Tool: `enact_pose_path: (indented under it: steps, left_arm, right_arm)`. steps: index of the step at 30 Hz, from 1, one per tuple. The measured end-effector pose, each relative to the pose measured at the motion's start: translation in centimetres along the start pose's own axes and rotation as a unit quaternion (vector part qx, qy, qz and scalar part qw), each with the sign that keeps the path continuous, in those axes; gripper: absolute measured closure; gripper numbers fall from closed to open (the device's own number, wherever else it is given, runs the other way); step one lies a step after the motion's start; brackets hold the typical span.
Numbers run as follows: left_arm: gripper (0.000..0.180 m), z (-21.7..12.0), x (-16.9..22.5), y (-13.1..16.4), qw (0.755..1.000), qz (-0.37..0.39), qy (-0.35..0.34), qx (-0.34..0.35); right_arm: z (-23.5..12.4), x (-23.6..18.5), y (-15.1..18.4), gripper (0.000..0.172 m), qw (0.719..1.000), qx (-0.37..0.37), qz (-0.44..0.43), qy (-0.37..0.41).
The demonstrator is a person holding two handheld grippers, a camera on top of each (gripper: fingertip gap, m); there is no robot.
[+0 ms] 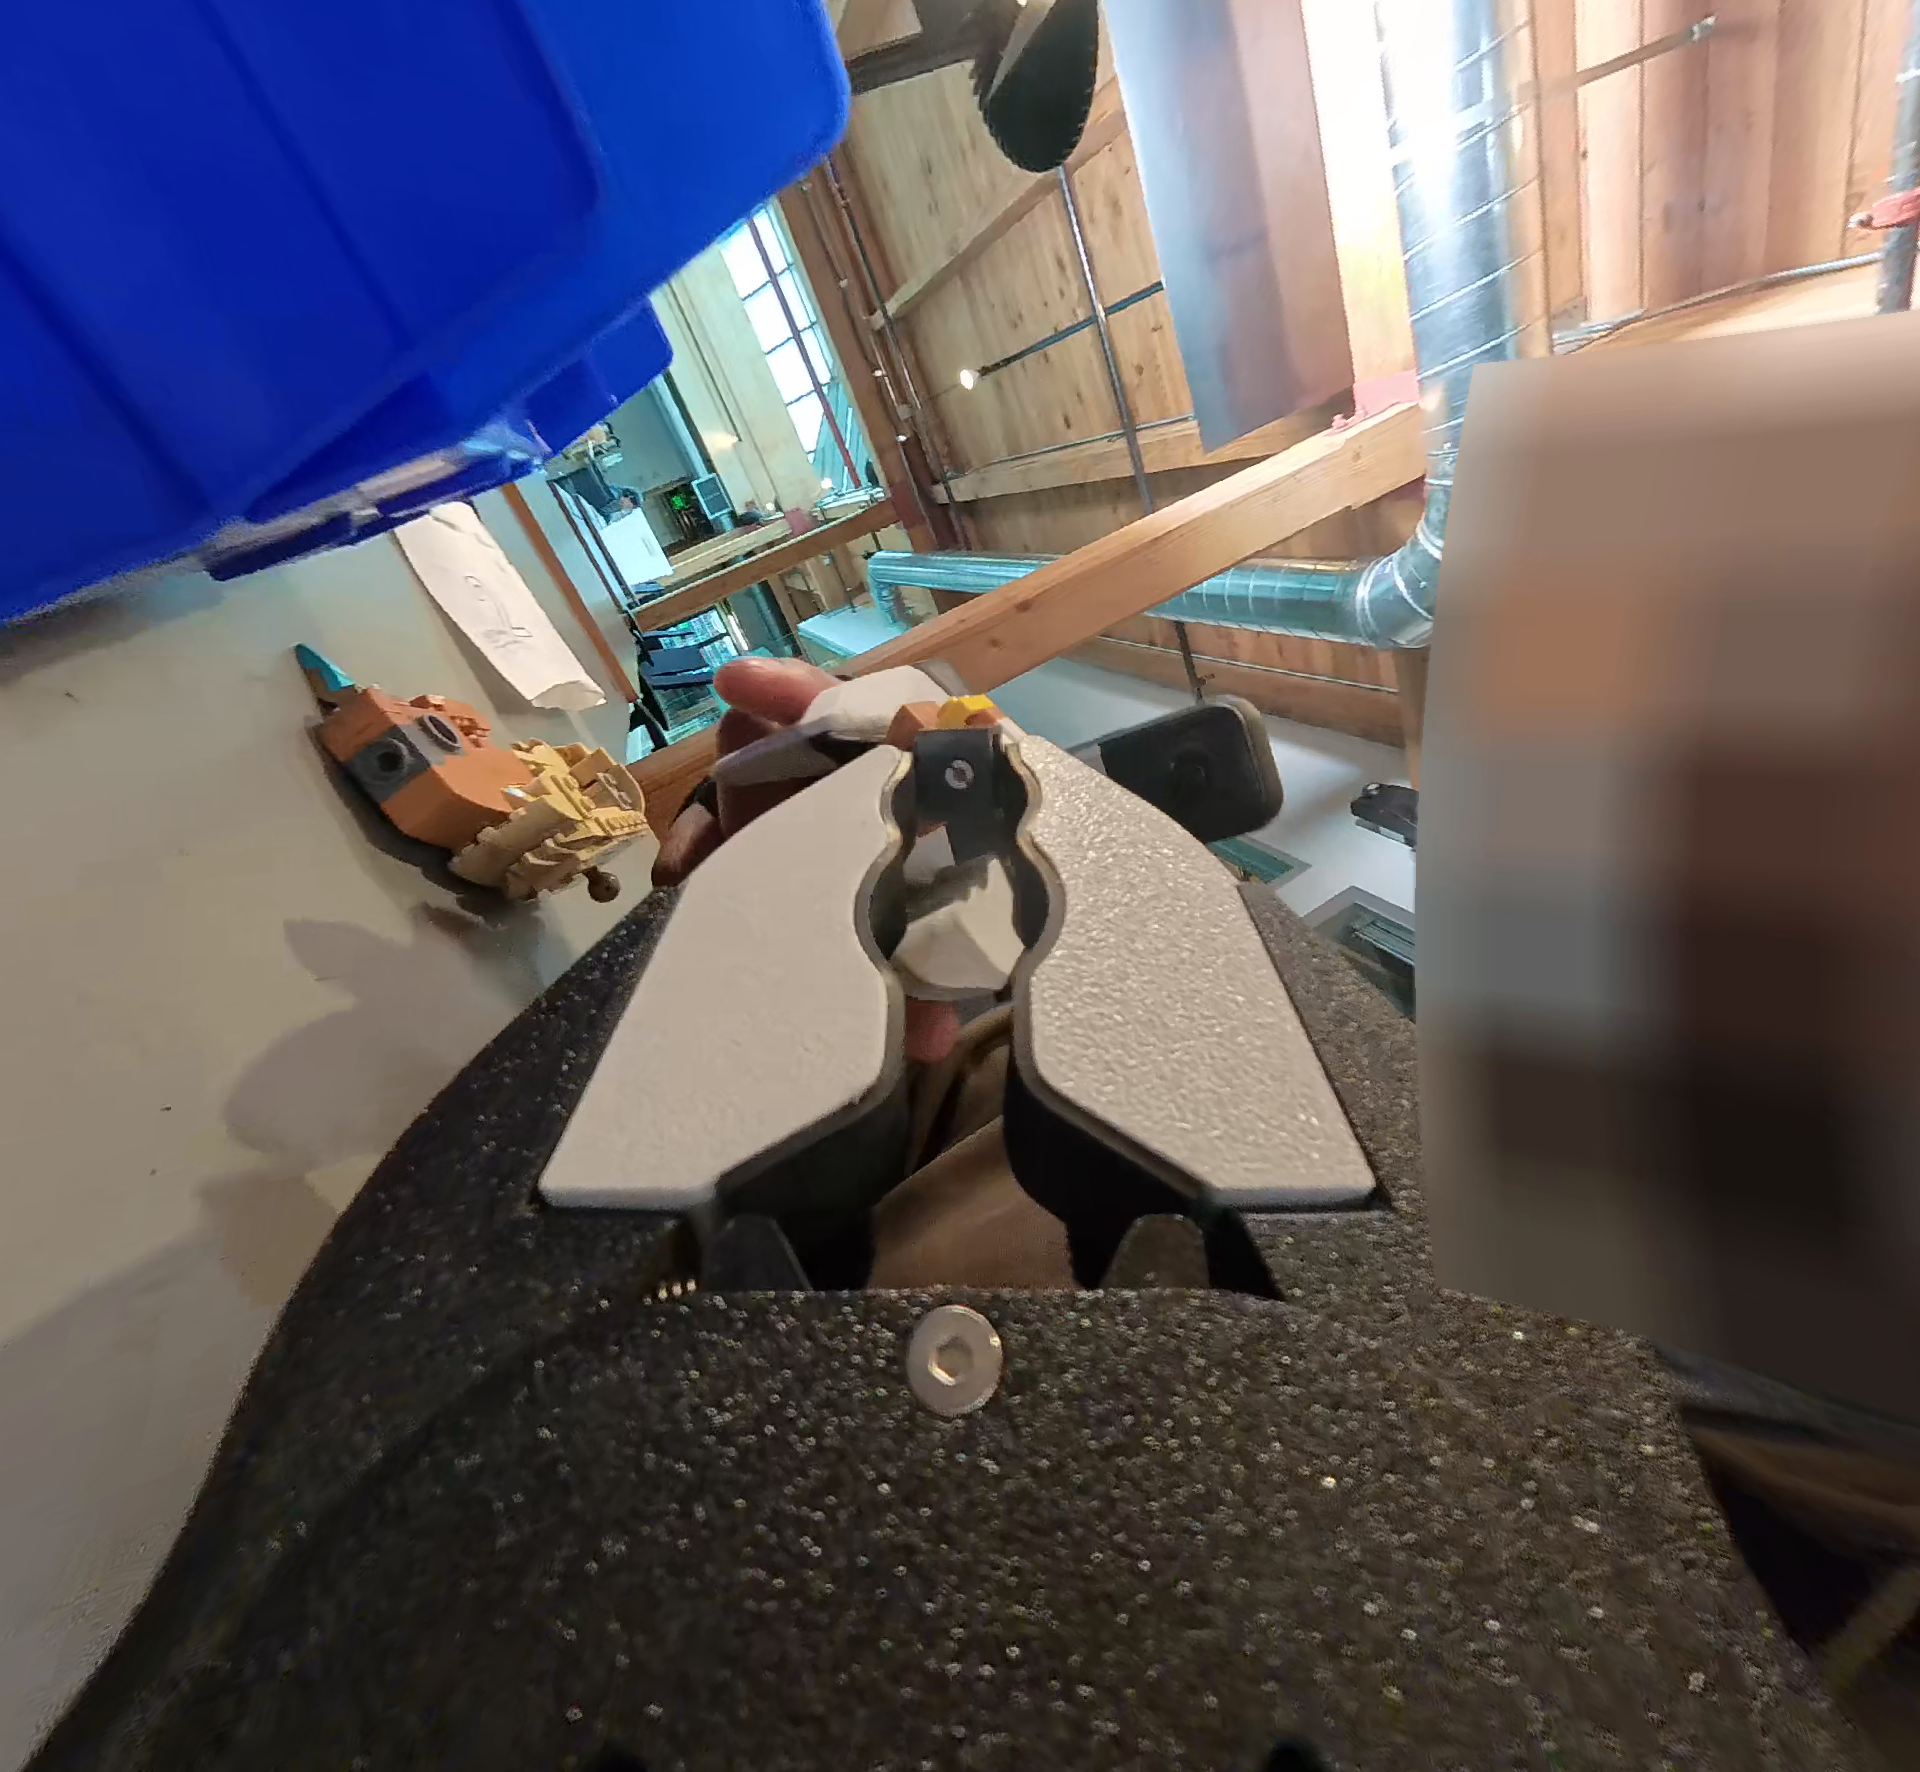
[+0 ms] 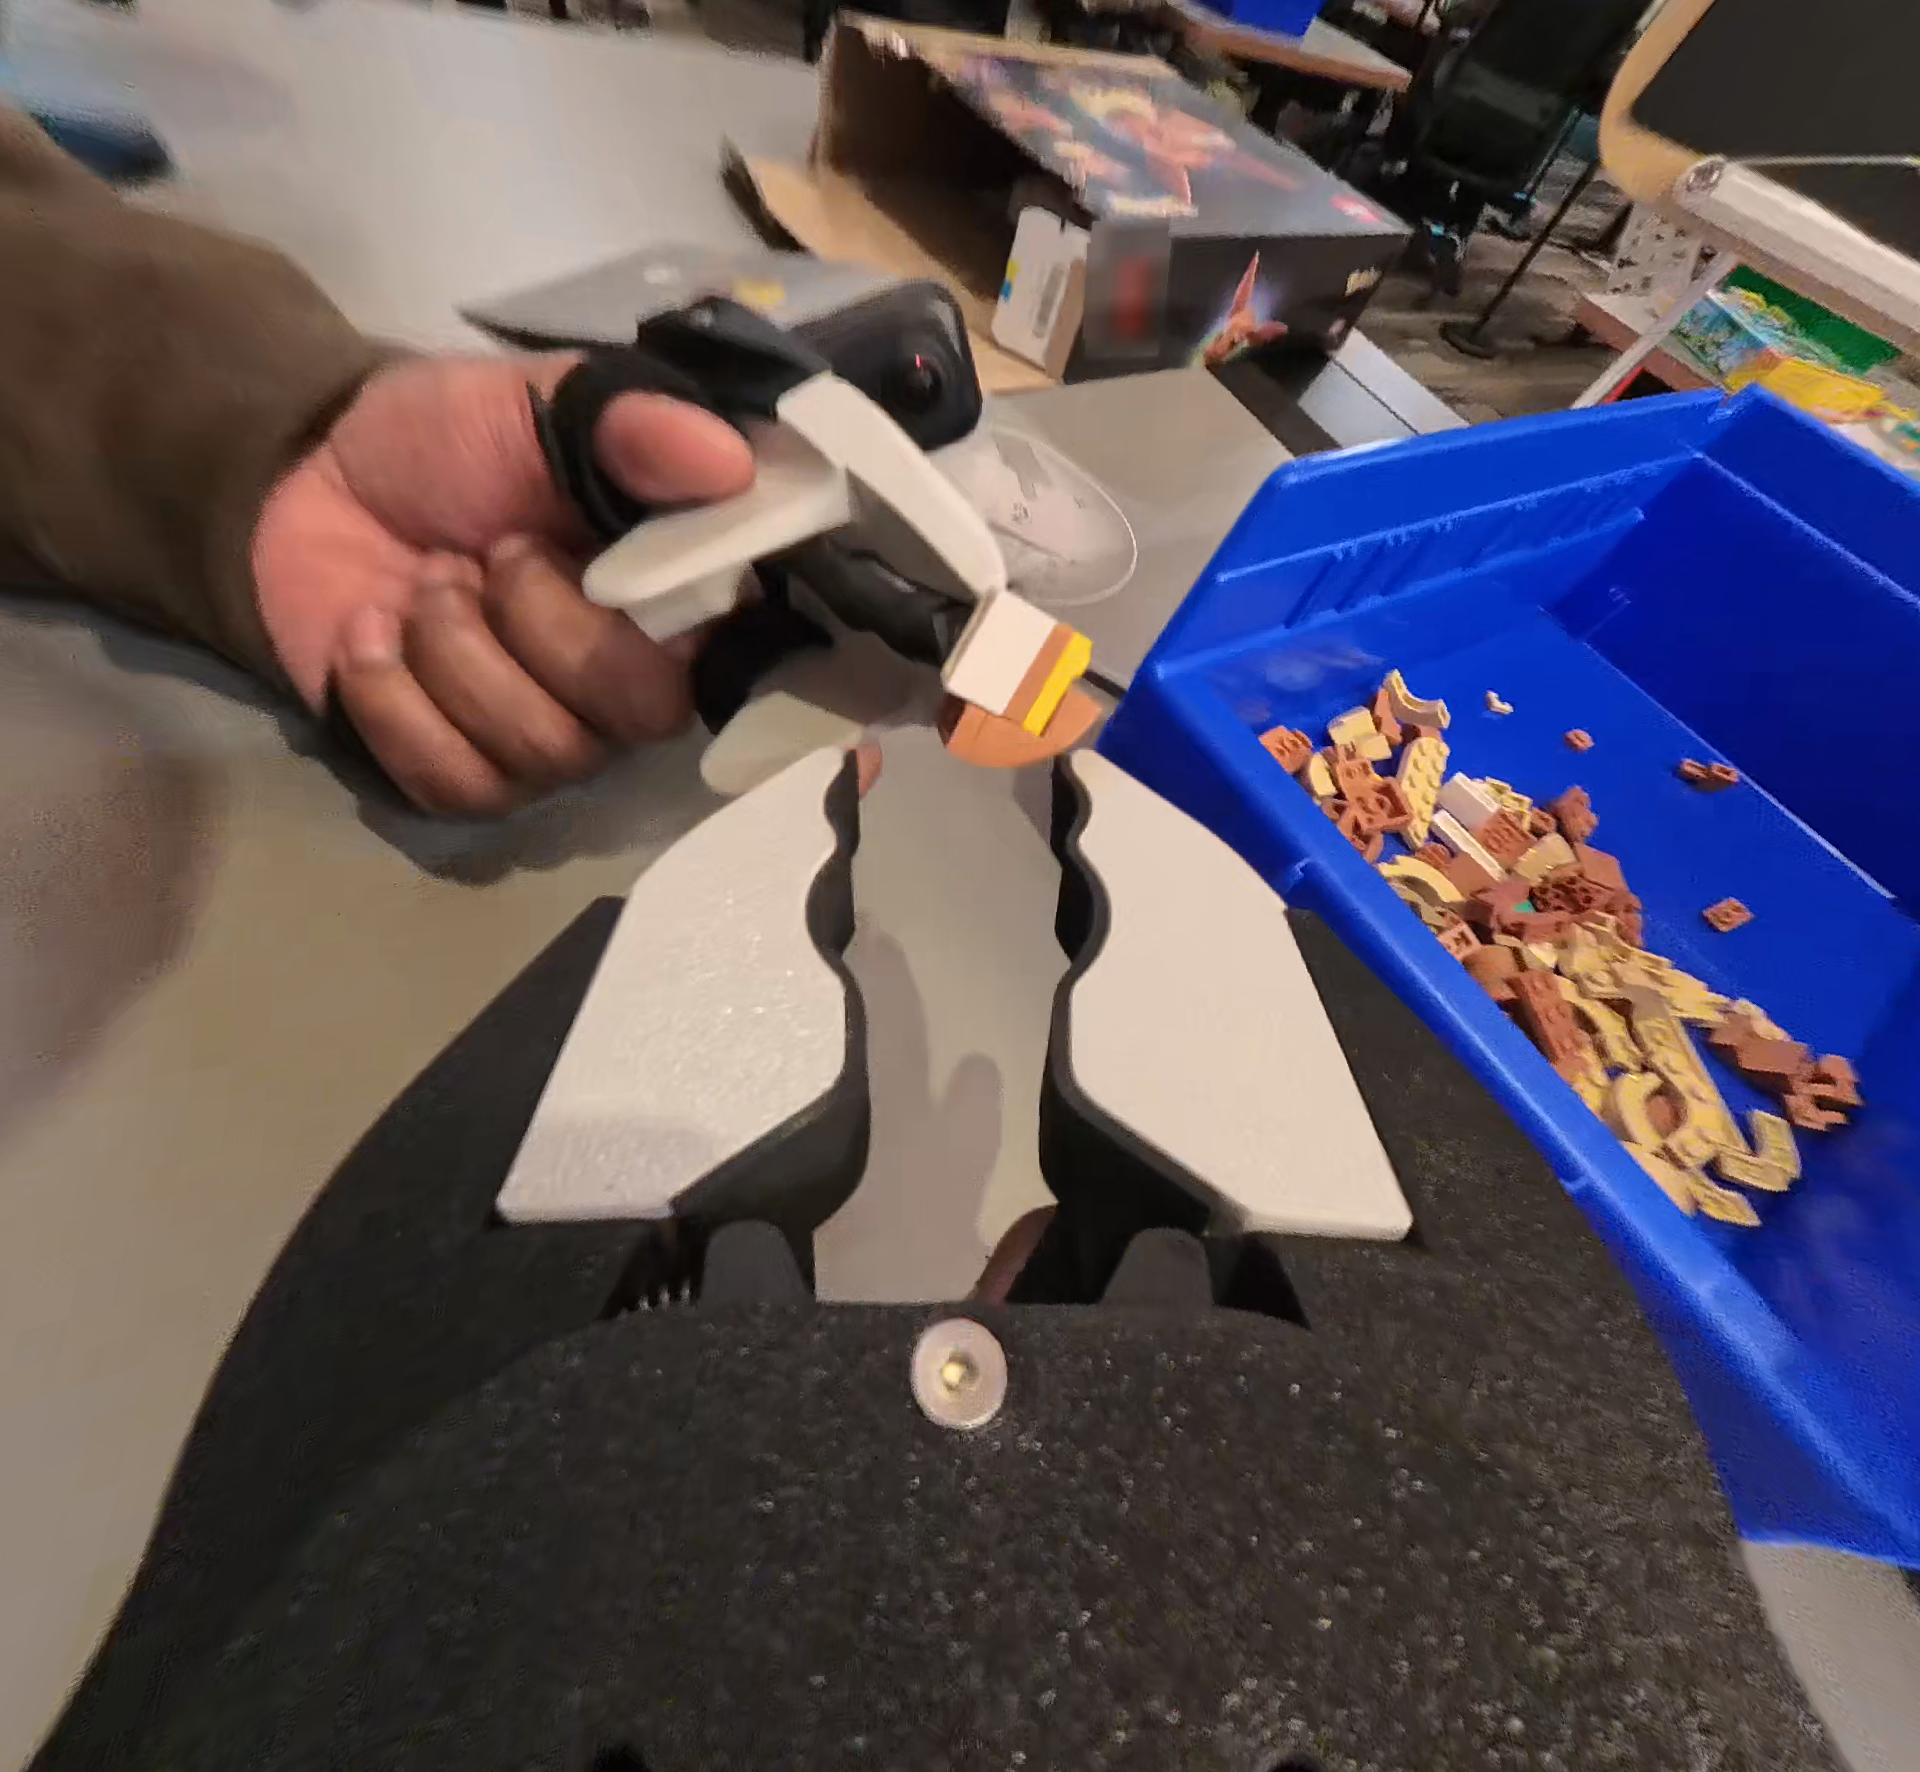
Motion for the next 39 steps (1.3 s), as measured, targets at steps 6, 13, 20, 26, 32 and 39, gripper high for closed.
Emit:
enact_pose_path:
  steps: [6,13,20,26,32,39]
  left_arm:
    - [0.165,0.4,0.4,1.0,1.000,0.000,0.018,-0.023]
    - [0.165,0.3,0.3,1.2,0.999,-0.001,0.015,-0.038]
    - [0.165,0.0,-0.7,1.2,0.998,-0.008,-0.012,-0.053]
    - [0.165,0.0,-1.2,1.1,0.998,-0.013,-0.027,-0.063]
    - [0.165,-0.3,-1.0,0.1,0.999,-0.013,-0.015,-0.032]
    - [0.165,-0.6,-0.9,-1.2,0.999,-0.015,0.010,0.035]
  right_arm:
    - [-0.7,0.3,-1.3,0.144,0.997,0.069,0.038,0.000]
    - [-0.8,0.1,-1.1,0.146,0.996,0.082,-0.037,0.013]
    - [-0.4,0.6,0.6,0.147,0.993,0.043,-0.102,0.028]
    - [0.2,1.4,1.9,0.146,0.989,-0.004,-0.140,0.053]
    - [0.2,2.3,2.1,0.146,0.991,-0.016,-0.109,0.070]
    - [0.1,2.2,1.8,0.146,0.998,-0.007,-0.023,0.056]
Point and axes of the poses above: each gripper's, where its closed fingertips meet, z out along the fingers, y out of its underside, x = y × z across the jaws, the point moved 1 cm from there along -z, back along the fingers, and after that the axes turned 1 degree about y, right-handed, at the moved point
